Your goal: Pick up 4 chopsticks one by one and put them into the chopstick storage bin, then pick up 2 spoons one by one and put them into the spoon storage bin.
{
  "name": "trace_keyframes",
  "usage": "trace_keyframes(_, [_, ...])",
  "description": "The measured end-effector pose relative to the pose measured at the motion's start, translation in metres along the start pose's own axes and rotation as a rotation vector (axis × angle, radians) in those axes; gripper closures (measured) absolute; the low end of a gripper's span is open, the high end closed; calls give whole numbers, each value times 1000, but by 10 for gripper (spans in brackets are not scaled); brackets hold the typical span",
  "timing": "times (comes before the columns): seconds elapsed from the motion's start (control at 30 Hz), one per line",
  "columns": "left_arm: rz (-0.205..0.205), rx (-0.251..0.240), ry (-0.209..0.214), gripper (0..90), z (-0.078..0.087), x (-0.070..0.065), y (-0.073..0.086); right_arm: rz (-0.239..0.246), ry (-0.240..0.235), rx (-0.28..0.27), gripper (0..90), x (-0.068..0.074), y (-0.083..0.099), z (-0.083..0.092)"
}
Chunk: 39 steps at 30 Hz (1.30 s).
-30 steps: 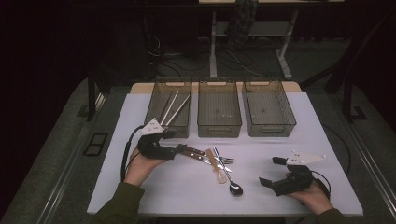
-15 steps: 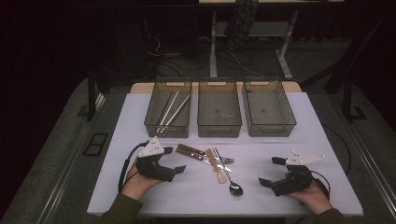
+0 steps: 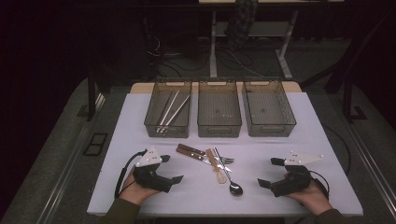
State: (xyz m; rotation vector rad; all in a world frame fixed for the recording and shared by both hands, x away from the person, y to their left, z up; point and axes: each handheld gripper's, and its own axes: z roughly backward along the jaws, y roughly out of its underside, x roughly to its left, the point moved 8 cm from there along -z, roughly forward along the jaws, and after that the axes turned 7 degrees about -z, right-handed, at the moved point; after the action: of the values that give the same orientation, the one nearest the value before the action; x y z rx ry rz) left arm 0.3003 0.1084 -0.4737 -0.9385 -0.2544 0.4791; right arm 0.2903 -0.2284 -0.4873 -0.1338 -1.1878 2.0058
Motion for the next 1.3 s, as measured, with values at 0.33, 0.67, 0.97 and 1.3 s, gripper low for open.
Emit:
trace_keyframes(0.33, [-15, 19, 6, 101, -3, -2, 2, 0, -34, 56, 146, 12, 1, -5])
trace_keyframes(0.67, [-22, 21, 5, 101, -4, -3, 1, -8, -98, 86, 312, 32, 0, -9])
trace_keyframes(0.97, [-19, 21, 6, 103, -4, -4, 1, 18, -163, 101, 521, 59, -4, -15])
trace_keyframes(1.3, [-26, 25, 9, 104, -5, -5, 1, 67, -234, 153, 833, 89, -2, -31])
